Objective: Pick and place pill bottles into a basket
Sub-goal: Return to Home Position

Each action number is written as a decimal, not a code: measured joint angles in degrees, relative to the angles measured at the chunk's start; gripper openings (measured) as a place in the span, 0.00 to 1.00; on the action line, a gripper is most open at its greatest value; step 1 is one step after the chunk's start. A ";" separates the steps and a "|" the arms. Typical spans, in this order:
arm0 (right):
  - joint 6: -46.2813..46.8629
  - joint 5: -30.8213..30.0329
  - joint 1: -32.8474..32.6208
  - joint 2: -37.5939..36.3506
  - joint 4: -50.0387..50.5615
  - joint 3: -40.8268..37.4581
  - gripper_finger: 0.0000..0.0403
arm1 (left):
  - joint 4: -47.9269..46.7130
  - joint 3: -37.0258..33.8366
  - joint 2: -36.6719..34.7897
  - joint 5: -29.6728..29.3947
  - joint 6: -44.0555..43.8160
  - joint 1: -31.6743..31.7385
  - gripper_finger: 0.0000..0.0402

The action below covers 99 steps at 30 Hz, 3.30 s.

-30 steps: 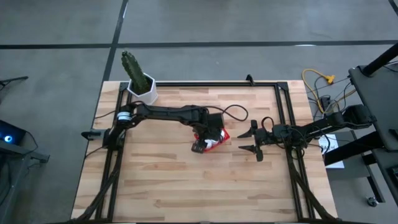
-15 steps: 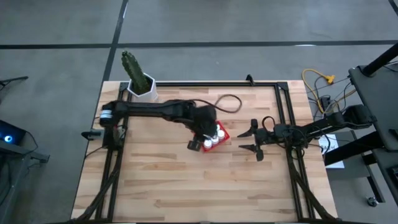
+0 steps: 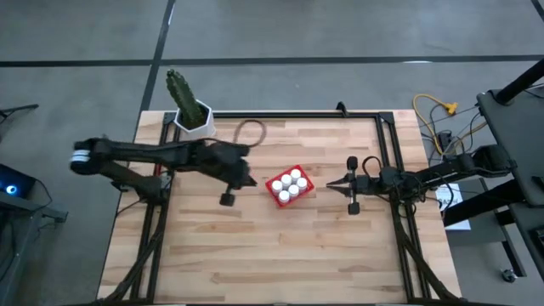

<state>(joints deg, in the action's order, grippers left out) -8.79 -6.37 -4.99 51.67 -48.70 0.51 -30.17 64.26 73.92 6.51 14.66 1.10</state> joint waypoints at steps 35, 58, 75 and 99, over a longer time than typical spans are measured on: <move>5.18 0.81 2.42 -35.06 30.47 0.02 0.02 | 20.68 -47.09 -55.81 0.67 -6.82 -0.04 0.01; 3.23 -4.33 2.40 -48.63 46.56 0.02 0.02 | 20.18 -54.58 -68.36 -9.35 -9.32 -0.07 0.01; 2.35 -4.29 2.41 -44.39 46.57 0.02 0.02 | 23.19 -60.05 -69.71 -12.03 -12.33 -0.07 0.01; 4.23 -4.17 2.40 -37.62 46.57 0.02 0.02 | 28.71 -62.33 -70.59 -12.86 -9.80 -0.07 0.01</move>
<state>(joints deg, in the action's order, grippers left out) -4.56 -10.54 -2.59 14.06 -2.13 0.54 -1.47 1.93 3.33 -6.35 4.86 1.04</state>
